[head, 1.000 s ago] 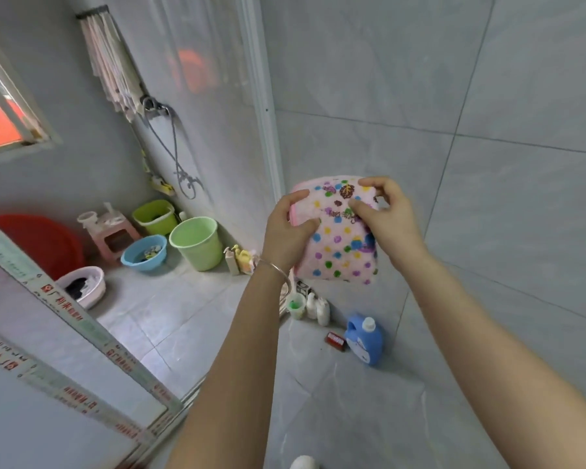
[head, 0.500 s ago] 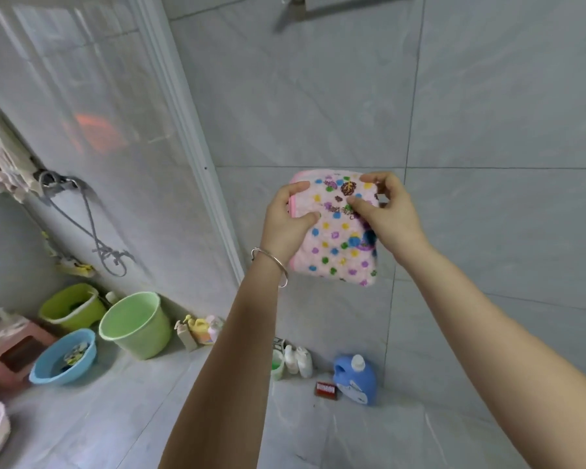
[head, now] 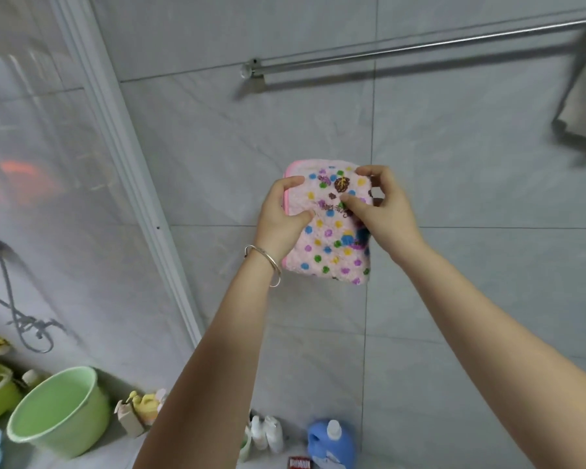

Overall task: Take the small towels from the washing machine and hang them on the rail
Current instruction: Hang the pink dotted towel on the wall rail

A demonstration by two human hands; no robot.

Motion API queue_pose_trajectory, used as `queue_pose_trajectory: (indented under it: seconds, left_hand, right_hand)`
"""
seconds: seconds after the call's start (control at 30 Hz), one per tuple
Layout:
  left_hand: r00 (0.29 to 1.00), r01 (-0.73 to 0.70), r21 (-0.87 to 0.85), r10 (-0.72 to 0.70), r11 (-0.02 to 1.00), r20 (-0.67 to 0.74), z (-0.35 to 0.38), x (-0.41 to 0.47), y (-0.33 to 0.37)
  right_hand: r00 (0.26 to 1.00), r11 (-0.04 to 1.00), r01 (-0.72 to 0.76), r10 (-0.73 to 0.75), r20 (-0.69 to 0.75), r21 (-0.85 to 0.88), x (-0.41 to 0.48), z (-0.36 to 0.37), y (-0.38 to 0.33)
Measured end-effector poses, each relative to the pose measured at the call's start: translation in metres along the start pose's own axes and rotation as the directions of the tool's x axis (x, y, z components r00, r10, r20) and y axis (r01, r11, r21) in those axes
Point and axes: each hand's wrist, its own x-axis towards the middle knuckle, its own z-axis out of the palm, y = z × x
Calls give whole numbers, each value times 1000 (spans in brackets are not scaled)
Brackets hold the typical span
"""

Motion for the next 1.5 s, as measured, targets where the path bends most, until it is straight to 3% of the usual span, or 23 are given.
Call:
queue_pose_trajectory:
  seconds: [0.27,0.67,0.93,1.03,1.13,1.33,1.5]
  left_hand:
    - [983,-174,69,177,982,-52,14,74,18]
    - [916,-340,121,358,932,-182,28,182,49]
    - [849,-433,197,472,880,-239,24,235,46]
    - [854,-413,286,476,865,-208,21,254,45]
    - [880,-358,384,445,851,-166,16,272,37]
    - [929,-244,691,369,681,-36,16,293,17]
    - [897,-323,818,430,477,104,5,304,14]
  right_hand:
    - [982,983,179,-181,-56,-37,74,-8,-13]
    - [892,894,447,-448,-61,-32,192,-19,-42]
    - [766,763,623,-640,-65,-173,246,-11,-48]
    - [739,716,619,-670,-71,-322,261,-4,-46]
    - [762,689,547,-645,-58,-474,272,0,-40]
    - [773,595,505,-634,20,-625,284,15,-28]
    - [729,335,442,-675,115,-832,290,21,-26]
